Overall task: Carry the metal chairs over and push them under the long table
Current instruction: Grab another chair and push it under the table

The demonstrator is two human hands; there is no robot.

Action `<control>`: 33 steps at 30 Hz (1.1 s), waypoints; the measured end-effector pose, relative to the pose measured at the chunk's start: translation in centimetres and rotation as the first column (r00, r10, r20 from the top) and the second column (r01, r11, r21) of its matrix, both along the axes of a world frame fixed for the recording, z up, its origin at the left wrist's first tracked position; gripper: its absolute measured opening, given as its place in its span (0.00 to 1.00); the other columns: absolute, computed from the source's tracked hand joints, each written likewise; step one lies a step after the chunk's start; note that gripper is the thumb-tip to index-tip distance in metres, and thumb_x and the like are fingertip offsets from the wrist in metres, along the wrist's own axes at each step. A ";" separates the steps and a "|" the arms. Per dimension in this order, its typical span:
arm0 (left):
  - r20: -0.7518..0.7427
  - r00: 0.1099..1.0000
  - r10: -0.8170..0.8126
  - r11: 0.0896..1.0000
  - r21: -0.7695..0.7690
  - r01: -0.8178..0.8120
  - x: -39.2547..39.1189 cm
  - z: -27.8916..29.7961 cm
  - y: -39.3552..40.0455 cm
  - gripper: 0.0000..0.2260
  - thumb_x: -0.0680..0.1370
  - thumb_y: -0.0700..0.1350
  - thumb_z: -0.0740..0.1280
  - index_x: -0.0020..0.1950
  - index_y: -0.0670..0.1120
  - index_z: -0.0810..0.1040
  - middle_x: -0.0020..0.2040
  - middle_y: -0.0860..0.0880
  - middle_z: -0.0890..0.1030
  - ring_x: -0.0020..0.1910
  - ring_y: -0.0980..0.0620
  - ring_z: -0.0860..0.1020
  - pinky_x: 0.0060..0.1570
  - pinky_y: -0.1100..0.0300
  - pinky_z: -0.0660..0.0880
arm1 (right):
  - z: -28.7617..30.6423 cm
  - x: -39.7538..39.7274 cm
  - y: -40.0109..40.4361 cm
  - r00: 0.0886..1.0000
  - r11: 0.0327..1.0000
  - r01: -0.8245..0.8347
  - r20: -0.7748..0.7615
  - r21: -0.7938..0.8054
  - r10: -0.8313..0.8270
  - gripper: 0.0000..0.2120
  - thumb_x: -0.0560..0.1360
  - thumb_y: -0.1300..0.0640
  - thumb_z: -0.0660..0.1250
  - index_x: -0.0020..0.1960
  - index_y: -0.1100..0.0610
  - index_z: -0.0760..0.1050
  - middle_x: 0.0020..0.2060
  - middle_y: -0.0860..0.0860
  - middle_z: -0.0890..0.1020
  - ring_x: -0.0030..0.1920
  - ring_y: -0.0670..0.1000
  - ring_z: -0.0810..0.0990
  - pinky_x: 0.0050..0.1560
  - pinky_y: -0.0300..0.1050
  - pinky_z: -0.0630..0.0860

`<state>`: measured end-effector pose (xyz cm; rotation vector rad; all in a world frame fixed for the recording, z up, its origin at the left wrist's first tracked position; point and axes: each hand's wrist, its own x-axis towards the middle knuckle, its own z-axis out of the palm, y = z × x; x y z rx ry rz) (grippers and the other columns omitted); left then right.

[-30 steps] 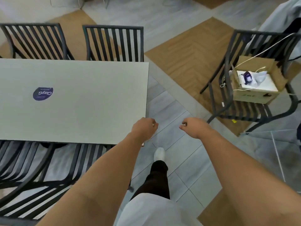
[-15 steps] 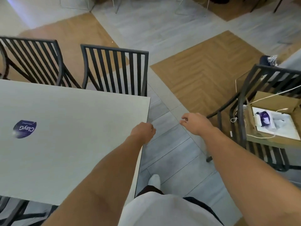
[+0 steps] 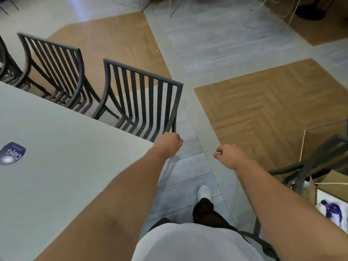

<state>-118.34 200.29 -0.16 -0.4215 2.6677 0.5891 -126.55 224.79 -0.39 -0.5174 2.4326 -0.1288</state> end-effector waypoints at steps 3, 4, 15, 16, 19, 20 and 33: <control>0.022 0.997 0.078 0.997 -0.018 -0.078 -3.9 -0.1 0.7 0.18 0.85 0.54 0.56 0.63 0.46 0.81 0.53 0.45 0.83 0.49 0.45 0.80 0.53 0.50 0.78 | 0.2 -6.2 -0.2 0.997 0.997 -0.076 0.021 0.007 0.076 0.21 0.83 0.47 0.61 0.70 0.58 0.75 0.64 0.55 0.80 0.65 0.57 0.75 0.61 0.47 0.72; 0.026 0.993 0.117 0.993 -0.017 -0.117 -5.1 -0.1 0.9 0.18 0.85 0.54 0.56 0.63 0.47 0.81 0.53 0.45 0.83 0.49 0.46 0.80 0.52 0.50 0.78 | 0.4 -8.3 -0.4 0.995 0.995 -0.095 0.028 0.007 0.095 0.21 0.83 0.47 0.61 0.70 0.58 0.75 0.64 0.56 0.80 0.65 0.57 0.75 0.61 0.47 0.72; 0.057 0.924 0.379 0.922 0.062 -0.382 -16.5 -0.7 -1.9 0.16 0.85 0.53 0.57 0.64 0.48 0.80 0.53 0.46 0.83 0.48 0.47 0.81 0.52 0.50 0.80 | 2.7 -27.2 -11.0 0.952 0.947 -0.307 -0.048 -0.091 0.304 0.21 0.83 0.47 0.61 0.70 0.57 0.75 0.63 0.54 0.80 0.63 0.56 0.77 0.61 0.49 0.74; 0.058 0.916 0.397 0.914 0.060 -0.400 -17.6 -0.9 -2.8 0.16 0.85 0.53 0.57 0.62 0.48 0.80 0.53 0.46 0.83 0.48 0.46 0.81 0.53 0.49 0.80 | 2.6 -28.4 -12.4 0.945 0.940 -0.328 -0.053 -0.095 0.324 0.21 0.83 0.46 0.61 0.70 0.56 0.75 0.63 0.54 0.80 0.63 0.56 0.77 0.62 0.50 0.74; 0.053 0.891 0.451 0.891 0.029 -0.453 -20.9 -1.2 -6.4 0.15 0.85 0.52 0.57 0.58 0.46 0.80 0.50 0.46 0.83 0.47 0.46 0.80 0.48 0.52 0.79 | 2.0 -32.4 -16.6 0.928 0.924 -0.373 -0.064 -0.090 0.368 0.20 0.83 0.46 0.61 0.70 0.55 0.75 0.63 0.53 0.80 0.62 0.56 0.77 0.63 0.52 0.75; 0.055 0.882 0.468 0.883 0.019 -0.469 -21.9 -1.3 -7.7 0.15 0.85 0.52 0.57 0.58 0.46 0.80 0.50 0.46 0.83 0.46 0.45 0.79 0.47 0.52 0.77 | 1.8 -33.6 -18.1 0.924 0.920 -0.382 -0.059 -0.088 0.378 0.20 0.83 0.45 0.61 0.70 0.54 0.75 0.63 0.53 0.80 0.62 0.56 0.78 0.63 0.54 0.75; 0.119 0.704 0.701 0.713 -0.076 -0.697 -30.4 -1.4 -21.0 0.16 0.86 0.53 0.56 0.56 0.46 0.80 0.49 0.45 0.83 0.48 0.44 0.80 0.52 0.48 0.79 | 1.5 -47.6 -35.2 0.793 0.792 -0.609 -0.063 -0.045 0.606 0.21 0.82 0.41 0.60 0.69 0.50 0.75 0.62 0.50 0.81 0.60 0.55 0.78 0.60 0.53 0.76</control>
